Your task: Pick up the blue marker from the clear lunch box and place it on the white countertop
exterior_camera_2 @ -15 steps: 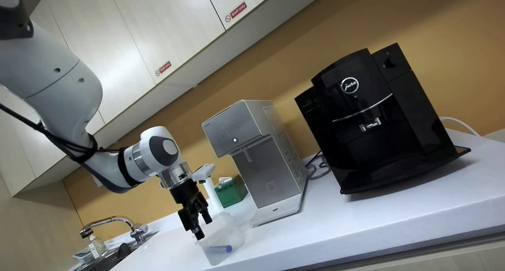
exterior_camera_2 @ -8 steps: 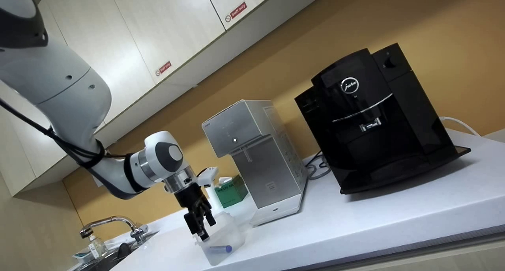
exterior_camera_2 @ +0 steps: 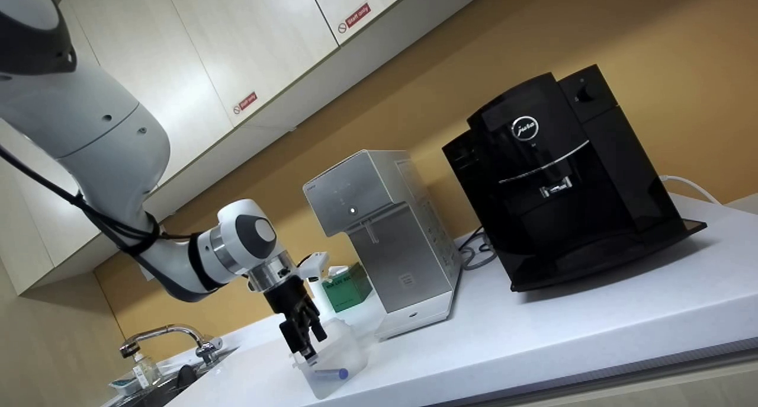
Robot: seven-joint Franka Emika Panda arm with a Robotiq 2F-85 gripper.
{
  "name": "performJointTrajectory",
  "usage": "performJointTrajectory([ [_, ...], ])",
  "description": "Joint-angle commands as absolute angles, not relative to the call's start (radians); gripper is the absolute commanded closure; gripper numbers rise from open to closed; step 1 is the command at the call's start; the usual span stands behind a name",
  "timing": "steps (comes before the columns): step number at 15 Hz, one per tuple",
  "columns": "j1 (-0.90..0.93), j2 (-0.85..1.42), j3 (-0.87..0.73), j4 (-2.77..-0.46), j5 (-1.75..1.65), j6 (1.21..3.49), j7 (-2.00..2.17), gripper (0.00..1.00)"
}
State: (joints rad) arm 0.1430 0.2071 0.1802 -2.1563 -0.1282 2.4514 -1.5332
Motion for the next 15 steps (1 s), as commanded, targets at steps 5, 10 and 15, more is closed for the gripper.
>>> performJointTrajectory([
  [5, 0.153, 0.249, 0.177, -2.098, -0.182, 2.358, -1.436, 0.0],
  [10, 0.155, 0.292, 0.187, -2.048, -0.156, 2.295, -1.385, 0.0],
  [15, 0.161, 0.327, 0.196, -2.005, -0.158, 2.254, -1.348, 0.0],
])
